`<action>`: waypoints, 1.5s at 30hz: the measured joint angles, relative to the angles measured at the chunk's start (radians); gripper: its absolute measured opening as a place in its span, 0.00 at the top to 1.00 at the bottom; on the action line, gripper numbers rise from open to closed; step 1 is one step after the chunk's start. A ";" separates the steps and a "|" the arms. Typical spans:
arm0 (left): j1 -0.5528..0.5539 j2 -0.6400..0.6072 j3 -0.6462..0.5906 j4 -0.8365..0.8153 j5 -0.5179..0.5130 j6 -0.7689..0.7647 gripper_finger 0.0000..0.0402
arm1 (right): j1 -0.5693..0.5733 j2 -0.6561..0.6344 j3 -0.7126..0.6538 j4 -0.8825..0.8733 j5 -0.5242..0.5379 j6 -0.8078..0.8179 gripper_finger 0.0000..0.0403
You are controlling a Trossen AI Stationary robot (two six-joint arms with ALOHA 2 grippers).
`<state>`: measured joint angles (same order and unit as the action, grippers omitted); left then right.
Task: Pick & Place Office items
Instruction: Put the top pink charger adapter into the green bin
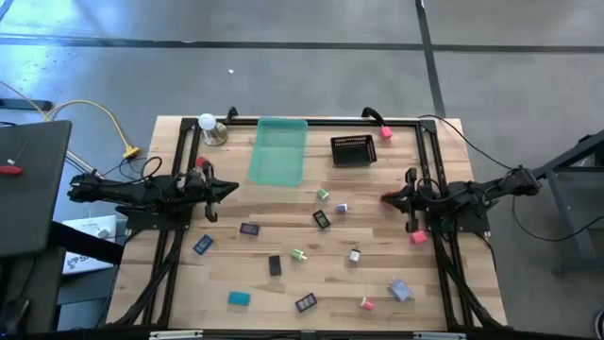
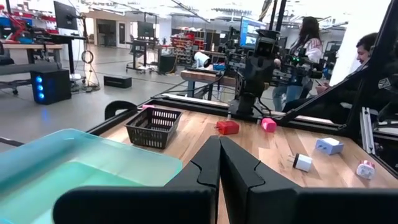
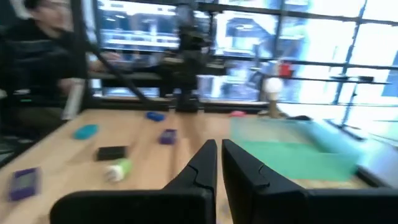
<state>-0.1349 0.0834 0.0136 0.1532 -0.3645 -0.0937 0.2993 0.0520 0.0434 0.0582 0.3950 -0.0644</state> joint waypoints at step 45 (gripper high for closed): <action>0.037 0.000 0.000 -0.037 0.026 0.013 1.00 | -0.954 1.003 1.032 -0.977 -0.109 0.622 0.35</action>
<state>-0.0983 0.0834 0.0136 0.1165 -0.3382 -0.0803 -0.6545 1.0549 1.0752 -0.9188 0.2861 0.5577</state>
